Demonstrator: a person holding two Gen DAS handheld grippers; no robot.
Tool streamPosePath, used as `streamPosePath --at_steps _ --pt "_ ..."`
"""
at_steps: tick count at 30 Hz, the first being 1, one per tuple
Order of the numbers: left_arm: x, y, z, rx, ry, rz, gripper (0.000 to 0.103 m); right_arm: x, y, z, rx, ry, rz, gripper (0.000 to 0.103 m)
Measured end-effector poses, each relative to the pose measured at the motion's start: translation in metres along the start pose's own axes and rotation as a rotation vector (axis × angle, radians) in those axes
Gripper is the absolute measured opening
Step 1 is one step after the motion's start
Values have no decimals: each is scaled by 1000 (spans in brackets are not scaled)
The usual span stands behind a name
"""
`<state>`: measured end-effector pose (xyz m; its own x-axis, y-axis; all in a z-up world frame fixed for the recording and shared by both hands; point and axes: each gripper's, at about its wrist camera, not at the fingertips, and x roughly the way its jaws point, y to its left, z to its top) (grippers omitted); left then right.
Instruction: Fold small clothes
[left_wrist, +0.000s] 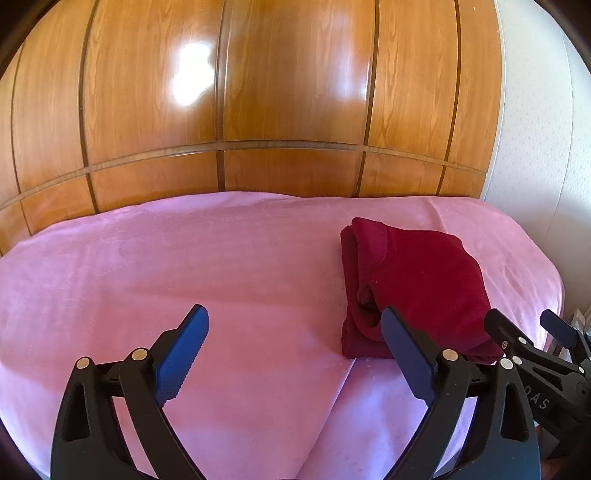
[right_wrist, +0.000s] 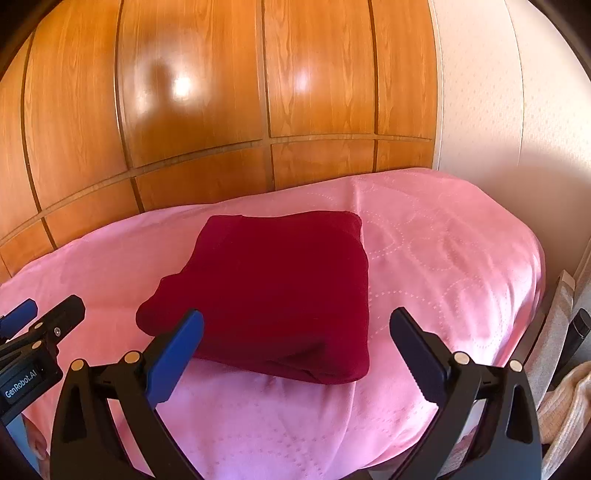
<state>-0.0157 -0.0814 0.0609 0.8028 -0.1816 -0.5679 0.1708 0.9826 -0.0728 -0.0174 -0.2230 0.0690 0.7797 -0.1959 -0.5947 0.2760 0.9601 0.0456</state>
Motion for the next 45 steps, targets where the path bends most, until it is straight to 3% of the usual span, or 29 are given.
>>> streamPosePath --at_steps 6,36,45 --pt "-2 -1 1 -1 -10 6 99 -2 2 0 -5 4 10 101" --pt "-4 -3 6 4 -33 25 99 6 -2 2 -1 20 27 101" --pt "12 3 1 -1 30 39 99 17 -9 9 10 30 19 101"
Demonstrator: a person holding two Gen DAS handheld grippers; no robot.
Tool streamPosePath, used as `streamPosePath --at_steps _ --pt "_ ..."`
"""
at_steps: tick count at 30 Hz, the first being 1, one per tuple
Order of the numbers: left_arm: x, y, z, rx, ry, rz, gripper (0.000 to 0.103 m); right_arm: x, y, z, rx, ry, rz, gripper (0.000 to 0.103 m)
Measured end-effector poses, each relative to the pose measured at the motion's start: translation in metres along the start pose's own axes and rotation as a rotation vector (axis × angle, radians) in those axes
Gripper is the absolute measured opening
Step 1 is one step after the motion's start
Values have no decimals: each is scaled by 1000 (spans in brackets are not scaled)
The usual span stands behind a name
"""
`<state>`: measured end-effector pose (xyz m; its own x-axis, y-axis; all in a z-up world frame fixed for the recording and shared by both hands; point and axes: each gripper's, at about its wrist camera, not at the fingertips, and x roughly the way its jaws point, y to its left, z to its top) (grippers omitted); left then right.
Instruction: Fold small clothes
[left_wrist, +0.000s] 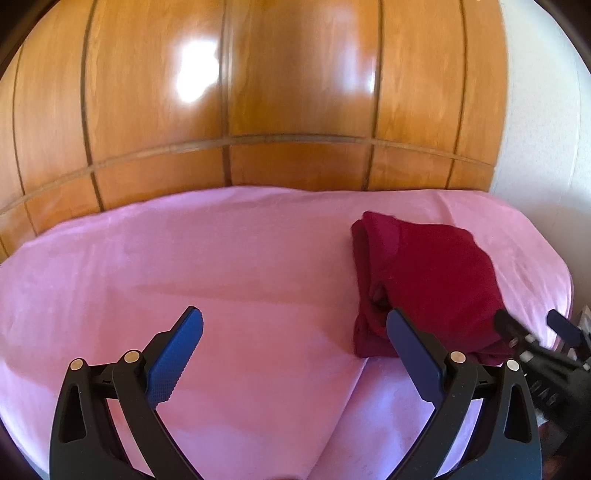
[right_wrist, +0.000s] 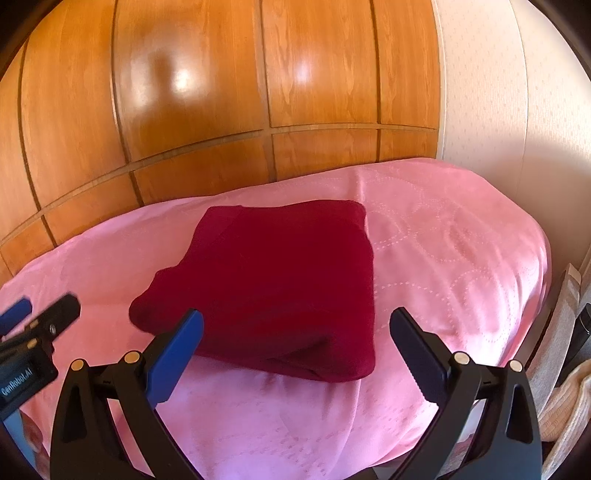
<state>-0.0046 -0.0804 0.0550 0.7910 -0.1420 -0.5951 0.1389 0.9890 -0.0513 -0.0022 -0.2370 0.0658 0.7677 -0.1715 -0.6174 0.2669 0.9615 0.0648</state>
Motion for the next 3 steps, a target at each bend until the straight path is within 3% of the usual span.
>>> streamPosePath --at_steps 3 --pt "9 8 -3 -14 32 17 99 2 -8 7 11 -7 -11 101"
